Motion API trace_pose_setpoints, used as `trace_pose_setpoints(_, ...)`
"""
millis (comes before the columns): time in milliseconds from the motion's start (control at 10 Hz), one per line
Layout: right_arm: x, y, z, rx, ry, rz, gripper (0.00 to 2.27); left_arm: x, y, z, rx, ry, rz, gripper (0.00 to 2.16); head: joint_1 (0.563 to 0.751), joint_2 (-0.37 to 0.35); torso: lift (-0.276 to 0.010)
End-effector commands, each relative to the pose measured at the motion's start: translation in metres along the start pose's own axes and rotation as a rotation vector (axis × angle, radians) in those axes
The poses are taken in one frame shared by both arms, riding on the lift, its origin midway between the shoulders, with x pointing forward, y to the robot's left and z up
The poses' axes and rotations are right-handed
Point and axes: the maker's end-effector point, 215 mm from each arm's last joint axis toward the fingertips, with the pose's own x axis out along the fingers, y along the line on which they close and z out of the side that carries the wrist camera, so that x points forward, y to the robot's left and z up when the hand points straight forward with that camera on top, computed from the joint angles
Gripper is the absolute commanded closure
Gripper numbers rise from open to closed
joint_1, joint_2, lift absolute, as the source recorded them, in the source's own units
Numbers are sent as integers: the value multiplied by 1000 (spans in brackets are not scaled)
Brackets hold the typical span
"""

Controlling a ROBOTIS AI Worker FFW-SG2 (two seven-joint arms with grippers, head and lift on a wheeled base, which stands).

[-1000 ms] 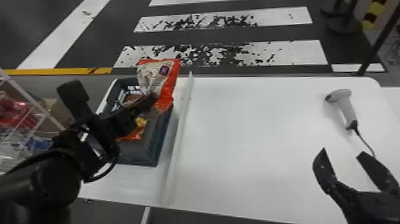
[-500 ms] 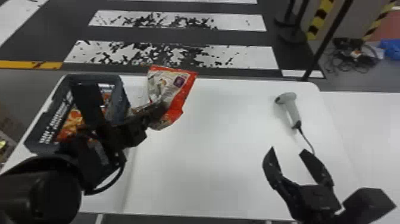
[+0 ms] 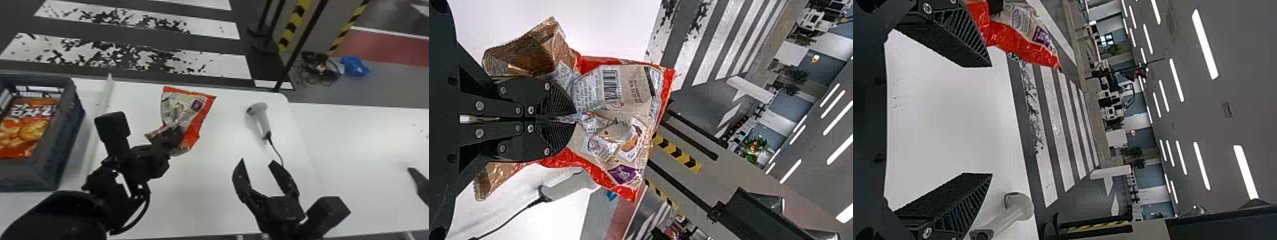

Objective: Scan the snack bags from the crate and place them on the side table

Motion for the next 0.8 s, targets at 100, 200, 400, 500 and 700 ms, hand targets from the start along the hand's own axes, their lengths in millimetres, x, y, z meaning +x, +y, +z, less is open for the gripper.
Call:
trace_pose_setpoints(100,1,0,0,2,-2,0,93,15,-24,-61,-21,79,-34,2142,695,-286,-50)
trace_pose_setpoints(200,1,1,-1,2,0,1,93,16,-28,-81,-58,112,-44,2101,695,-319,-50)
trace_pose_setpoints(400,1,3,-1,3,0,6,93,18,-32,-106,-104,145,-44,795,695,-350,-50)
trace_pose_setpoints(500,1,3,-1,3,0,6,93,18,-33,-110,-108,150,-34,93,695,-350,-50)
trace_pose_setpoints(700,1,3,-2,0,1,9,93,19,-29,-100,-115,113,-7,36,695,-350,-50)
